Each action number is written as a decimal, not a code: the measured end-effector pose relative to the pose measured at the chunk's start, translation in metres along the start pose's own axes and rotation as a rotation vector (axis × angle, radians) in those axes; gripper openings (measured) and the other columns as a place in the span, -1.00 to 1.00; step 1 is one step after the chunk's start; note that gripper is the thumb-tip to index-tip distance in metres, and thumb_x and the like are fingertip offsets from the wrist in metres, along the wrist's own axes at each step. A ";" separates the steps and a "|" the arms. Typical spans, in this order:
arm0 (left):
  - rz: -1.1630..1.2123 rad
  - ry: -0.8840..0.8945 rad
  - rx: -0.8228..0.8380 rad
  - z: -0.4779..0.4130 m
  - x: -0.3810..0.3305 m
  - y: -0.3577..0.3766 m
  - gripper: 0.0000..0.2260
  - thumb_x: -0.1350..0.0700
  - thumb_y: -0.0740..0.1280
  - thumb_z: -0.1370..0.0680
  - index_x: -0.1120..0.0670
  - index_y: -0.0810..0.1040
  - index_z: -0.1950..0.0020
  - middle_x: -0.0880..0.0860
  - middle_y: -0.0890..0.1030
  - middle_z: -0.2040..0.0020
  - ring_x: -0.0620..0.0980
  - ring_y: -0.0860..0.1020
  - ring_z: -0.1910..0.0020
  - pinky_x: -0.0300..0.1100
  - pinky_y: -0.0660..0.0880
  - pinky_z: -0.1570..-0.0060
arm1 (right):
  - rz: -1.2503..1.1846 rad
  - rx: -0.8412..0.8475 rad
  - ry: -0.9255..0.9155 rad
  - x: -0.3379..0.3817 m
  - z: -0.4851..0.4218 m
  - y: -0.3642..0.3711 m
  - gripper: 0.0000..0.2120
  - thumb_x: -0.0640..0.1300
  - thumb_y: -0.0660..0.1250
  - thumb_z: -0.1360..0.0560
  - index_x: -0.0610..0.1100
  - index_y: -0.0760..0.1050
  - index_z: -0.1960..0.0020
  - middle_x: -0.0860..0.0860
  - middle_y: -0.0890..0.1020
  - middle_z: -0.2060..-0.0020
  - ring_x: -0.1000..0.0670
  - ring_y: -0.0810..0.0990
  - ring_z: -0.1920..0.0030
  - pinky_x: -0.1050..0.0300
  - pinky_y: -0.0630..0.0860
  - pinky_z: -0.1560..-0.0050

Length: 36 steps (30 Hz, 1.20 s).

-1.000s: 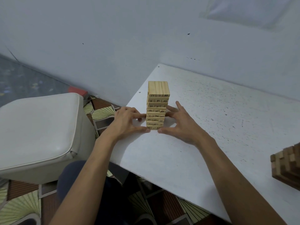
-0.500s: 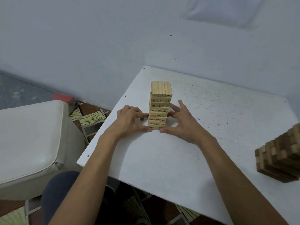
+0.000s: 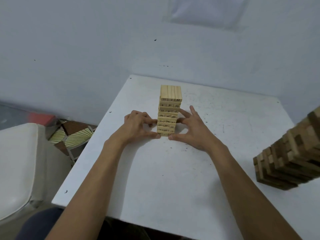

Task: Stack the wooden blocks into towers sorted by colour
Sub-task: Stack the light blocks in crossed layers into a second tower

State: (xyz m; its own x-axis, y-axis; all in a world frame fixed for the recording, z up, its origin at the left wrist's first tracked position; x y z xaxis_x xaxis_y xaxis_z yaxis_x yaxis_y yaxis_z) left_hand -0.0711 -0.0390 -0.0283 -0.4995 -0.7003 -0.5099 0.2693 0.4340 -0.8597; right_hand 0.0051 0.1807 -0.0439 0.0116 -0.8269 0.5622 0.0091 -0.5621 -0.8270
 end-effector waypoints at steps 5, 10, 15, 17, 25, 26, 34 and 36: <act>-0.027 0.043 0.033 -0.023 -0.006 0.003 -0.55 -0.21 0.48 -0.40 -0.09 0.61 -0.24 -0.13 0.55 -0.10 0.00 0.32 -0.29 -0.08 0.19 -0.27 | 0.013 -0.021 0.048 -0.011 -0.006 -0.009 -0.36 0.31 0.47 -0.33 0.14 0.48 -0.36 0.17 0.09 -0.58 -0.01 -0.24 -0.58 -0.22 -0.08 -0.54; -0.037 0.061 0.057 -0.044 -0.010 0.007 -0.54 -0.22 0.47 -0.40 -0.08 0.60 -0.24 -0.10 0.55 -0.14 0.03 0.32 -0.31 -0.04 0.21 -0.29 | 0.016 -0.036 0.076 -0.022 -0.014 -0.016 -0.34 0.31 0.47 -0.33 0.12 0.48 -0.37 0.16 0.09 -0.58 -0.04 -0.24 -0.58 -0.22 -0.09 -0.55; -0.038 0.068 0.073 -0.059 -0.011 0.008 -0.53 -0.21 0.47 -0.40 -0.06 0.60 -0.25 -0.09 0.56 -0.14 0.04 0.32 -0.31 -0.01 0.22 -0.31 | 0.009 -0.046 0.104 -0.028 -0.022 -0.021 -0.33 0.30 0.49 -0.31 0.12 0.49 -0.36 0.14 0.10 -0.58 -0.04 -0.23 -0.58 -0.24 -0.07 -0.55; -0.027 0.071 0.071 -0.063 -0.011 0.009 -0.53 -0.21 0.48 -0.40 -0.07 0.60 -0.25 -0.09 0.56 -0.13 0.03 0.32 -0.31 -0.01 0.22 -0.31 | -0.016 -0.049 0.117 -0.029 -0.023 -0.023 -0.35 0.29 0.50 -0.31 0.13 0.50 -0.34 0.14 0.10 -0.58 -0.02 -0.24 -0.58 -0.23 -0.07 -0.55; -0.017 0.076 0.075 -0.070 -0.007 0.012 -0.51 -0.22 0.48 -0.39 -0.08 0.59 -0.27 -0.11 0.56 -0.12 0.02 0.33 -0.30 -0.04 0.23 -0.26 | -0.053 -0.058 0.141 -0.030 -0.025 -0.023 -0.36 0.27 0.51 -0.31 0.15 0.49 -0.35 0.13 0.11 -0.58 0.00 -0.23 -0.58 -0.20 -0.09 -0.54; -0.022 0.076 0.076 -0.070 -0.007 0.012 -0.51 -0.22 0.48 -0.39 -0.08 0.59 -0.27 -0.11 0.56 -0.12 0.02 0.33 -0.30 -0.04 0.22 -0.26 | -0.053 -0.057 0.141 -0.031 -0.025 -0.022 -0.36 0.27 0.51 -0.31 0.15 0.49 -0.35 0.13 0.11 -0.58 0.00 -0.23 -0.58 -0.20 -0.08 -0.53; -0.029 0.069 0.078 -0.065 -0.009 0.012 -0.50 -0.21 0.46 -0.42 -0.08 0.55 -0.32 -0.07 0.54 -0.13 0.03 0.33 -0.30 -0.03 0.23 -0.27 | 0.018 -0.039 0.153 -0.030 -0.022 -0.021 -0.32 0.33 0.44 -0.35 0.19 0.39 -0.42 0.10 0.15 -0.57 -0.05 -0.19 -0.59 -0.17 -0.09 -0.53; -0.053 0.066 0.089 -0.065 -0.008 0.013 -0.47 -0.22 0.44 -0.43 -0.08 0.52 -0.36 -0.05 0.54 -0.14 0.04 0.34 -0.30 0.01 0.27 -0.28 | 0.028 -0.039 0.164 -0.029 -0.019 -0.021 -0.28 0.34 0.42 -0.37 0.16 0.36 -0.46 0.10 0.15 -0.57 -0.04 -0.17 -0.59 -0.14 -0.08 -0.53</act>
State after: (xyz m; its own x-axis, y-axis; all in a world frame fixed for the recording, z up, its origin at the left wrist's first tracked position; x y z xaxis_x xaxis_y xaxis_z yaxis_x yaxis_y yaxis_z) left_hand -0.1166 0.0091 -0.0335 -0.5674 -0.6810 -0.4630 0.3112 0.3432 -0.8862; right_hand -0.0142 0.2157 -0.0431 -0.1516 -0.8319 0.5338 -0.0273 -0.5363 -0.8436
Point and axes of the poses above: each hand's wrist, its own z-axis away from the middle knuckle, its own y-axis out of the palm, x = y × z, the point moved 1 cm from there along -z, towards the middle knuckle
